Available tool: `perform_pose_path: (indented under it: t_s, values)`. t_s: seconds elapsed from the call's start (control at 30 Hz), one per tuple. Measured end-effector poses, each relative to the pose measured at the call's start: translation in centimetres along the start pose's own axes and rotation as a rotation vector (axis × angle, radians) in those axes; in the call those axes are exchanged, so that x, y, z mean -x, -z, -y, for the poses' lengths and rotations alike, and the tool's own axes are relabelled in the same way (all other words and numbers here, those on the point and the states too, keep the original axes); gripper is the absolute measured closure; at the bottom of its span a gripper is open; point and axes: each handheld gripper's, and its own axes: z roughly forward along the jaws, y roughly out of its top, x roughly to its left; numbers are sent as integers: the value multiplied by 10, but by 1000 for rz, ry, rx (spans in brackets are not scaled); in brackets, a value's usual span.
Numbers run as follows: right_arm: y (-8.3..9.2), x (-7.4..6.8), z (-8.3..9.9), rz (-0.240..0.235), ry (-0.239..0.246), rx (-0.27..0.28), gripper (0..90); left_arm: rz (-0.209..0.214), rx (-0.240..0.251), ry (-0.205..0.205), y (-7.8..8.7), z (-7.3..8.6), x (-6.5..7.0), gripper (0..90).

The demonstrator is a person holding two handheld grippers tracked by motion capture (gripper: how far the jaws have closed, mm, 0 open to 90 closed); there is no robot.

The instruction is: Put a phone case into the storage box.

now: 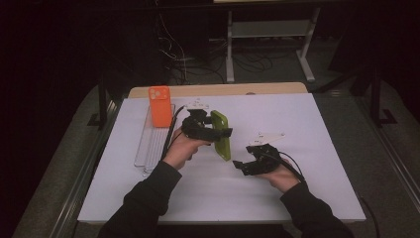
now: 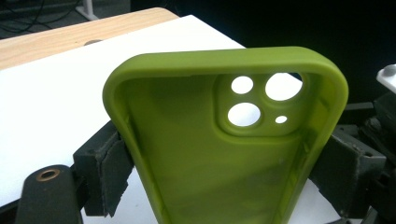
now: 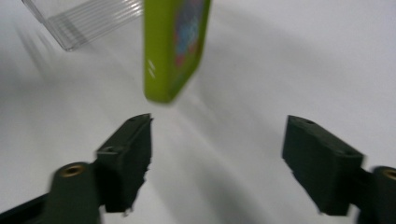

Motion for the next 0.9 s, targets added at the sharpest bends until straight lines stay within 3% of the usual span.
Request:
perform_pose_path:
  t_s: [0.1,0.23,0.5,0.83,0.9]
  values:
    - [2,4,7,-5,13,-20,121,-7,3,-12,8,-5,-1,151]
    - [4,7,18,33,8,-50,8,-17,3,-23,20,-14,-2,152]
    - [15,15,35,71,25,-63,0,-69,16,-24,44,-33,-7,152]
    - [31,20,49,113,16,-53,0,-176,16,-18,72,-50,-28,152]
    - [35,21,51,118,12,-44,0,-199,17,1,76,-51,-33,152]
